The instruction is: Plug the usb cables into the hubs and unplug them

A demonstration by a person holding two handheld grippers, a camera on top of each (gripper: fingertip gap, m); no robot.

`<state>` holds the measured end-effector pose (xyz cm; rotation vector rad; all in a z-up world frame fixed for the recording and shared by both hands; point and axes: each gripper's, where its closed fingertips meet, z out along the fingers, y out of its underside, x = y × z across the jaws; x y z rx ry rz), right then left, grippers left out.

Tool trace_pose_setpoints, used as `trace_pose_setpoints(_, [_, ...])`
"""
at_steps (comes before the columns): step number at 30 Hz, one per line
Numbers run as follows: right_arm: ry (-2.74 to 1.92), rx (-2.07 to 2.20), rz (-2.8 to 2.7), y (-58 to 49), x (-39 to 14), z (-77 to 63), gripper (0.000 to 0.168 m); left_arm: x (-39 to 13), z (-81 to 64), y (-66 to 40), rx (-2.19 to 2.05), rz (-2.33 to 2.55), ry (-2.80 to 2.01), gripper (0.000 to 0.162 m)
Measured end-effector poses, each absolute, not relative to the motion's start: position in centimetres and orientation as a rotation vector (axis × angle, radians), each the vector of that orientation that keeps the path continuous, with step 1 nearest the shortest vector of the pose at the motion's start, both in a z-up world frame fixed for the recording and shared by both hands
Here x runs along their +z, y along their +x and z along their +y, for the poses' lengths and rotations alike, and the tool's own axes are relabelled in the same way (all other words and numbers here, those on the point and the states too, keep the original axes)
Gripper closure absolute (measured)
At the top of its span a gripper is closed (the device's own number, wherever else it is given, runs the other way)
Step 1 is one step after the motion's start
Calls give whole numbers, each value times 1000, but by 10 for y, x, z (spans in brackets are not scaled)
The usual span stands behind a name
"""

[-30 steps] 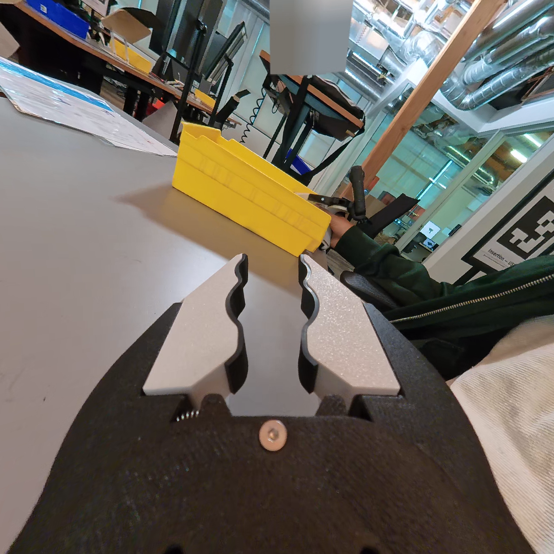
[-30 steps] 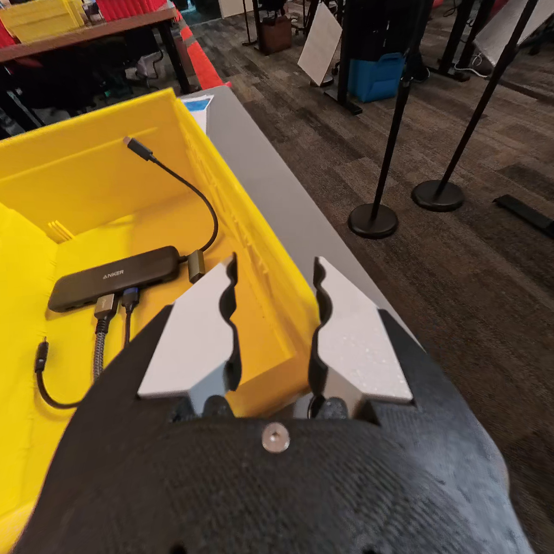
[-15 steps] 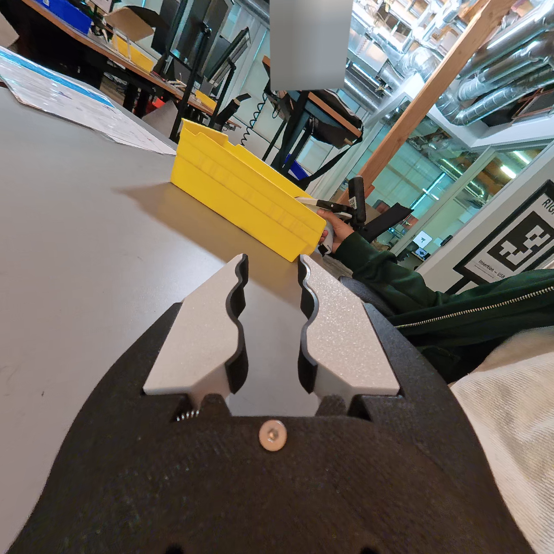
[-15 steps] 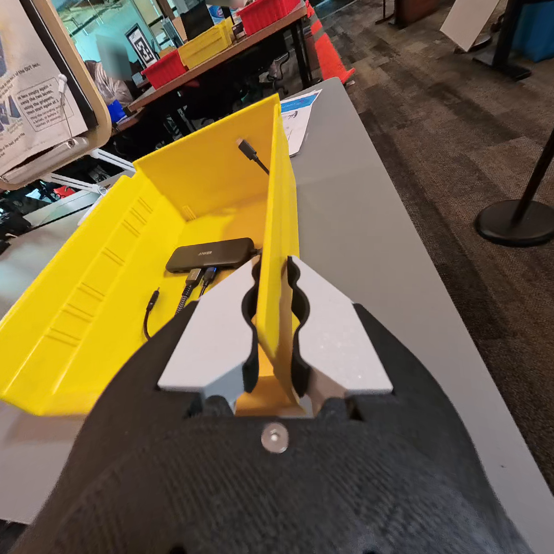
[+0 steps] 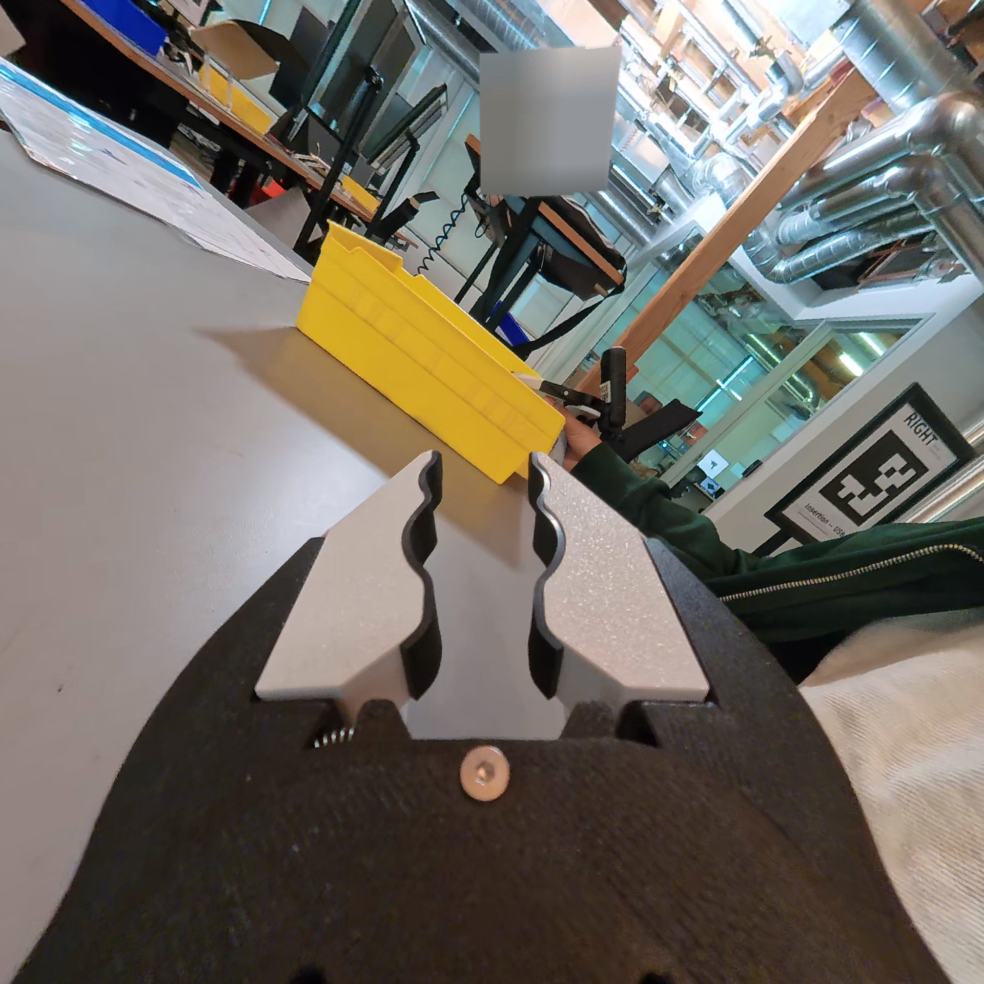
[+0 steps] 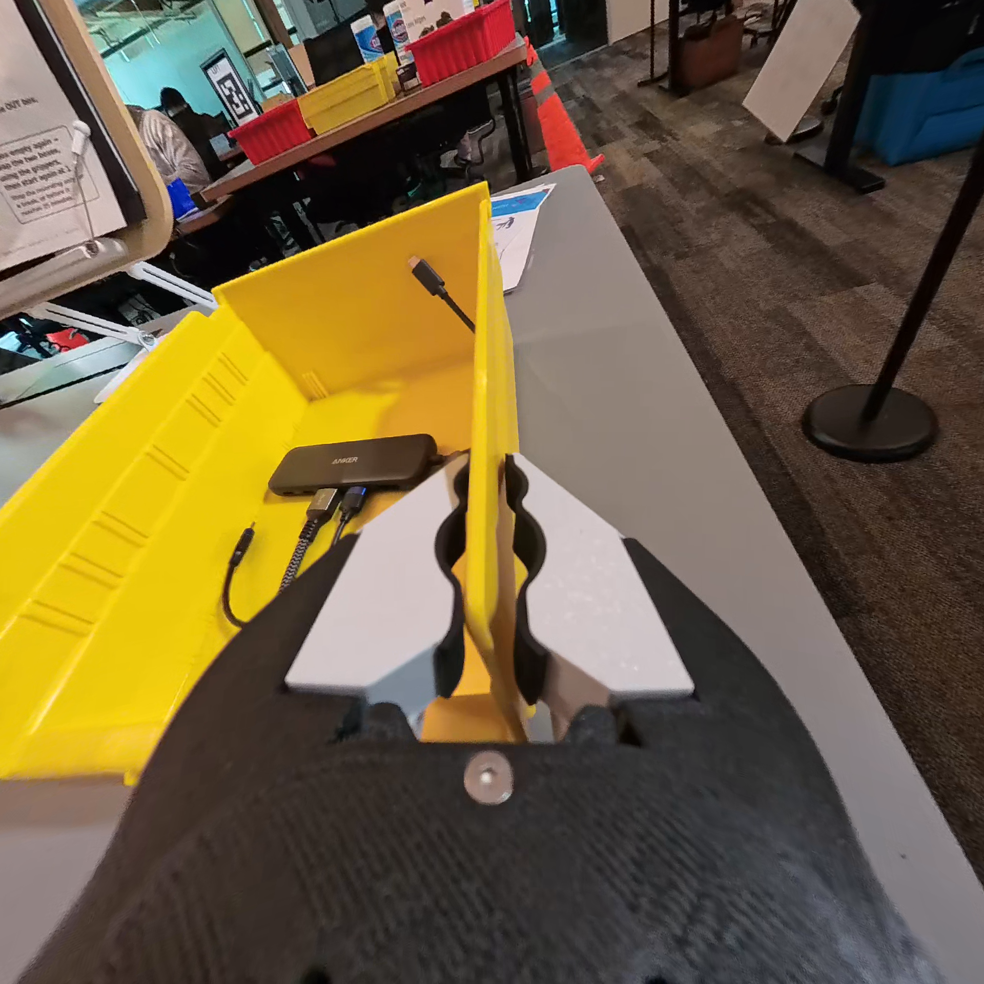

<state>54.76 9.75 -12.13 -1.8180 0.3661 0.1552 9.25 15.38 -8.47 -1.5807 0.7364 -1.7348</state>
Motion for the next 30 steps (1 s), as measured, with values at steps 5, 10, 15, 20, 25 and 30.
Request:
trace_pose_setpoints(5, [-1792,212,437,548,-120,99,162,-83,158,90,-1764,695,-1583,132])
trace_pose_setpoints(10, [-1775,245,385,533,-107,103,163,-83,160,89,-1779,675,-1585,132])
trace_pose_setpoints(15, [-1697,376,343,504,-82,111,164,-81,160,89,-1812,660,-1578,132])
trace_pose_setpoints(20, [-1668,481,328,481,-71,117,164,-85,147,95,-1792,773,-1569,129])
trace_pose_setpoints(25, [-1726,481,277,465,-79,130,164,-94,139,94,-1730,847,-1613,123])
trace_pose_setpoints(30, [-1795,501,201,444,-89,154,164,-94,147,76,-1629,776,-1626,123])
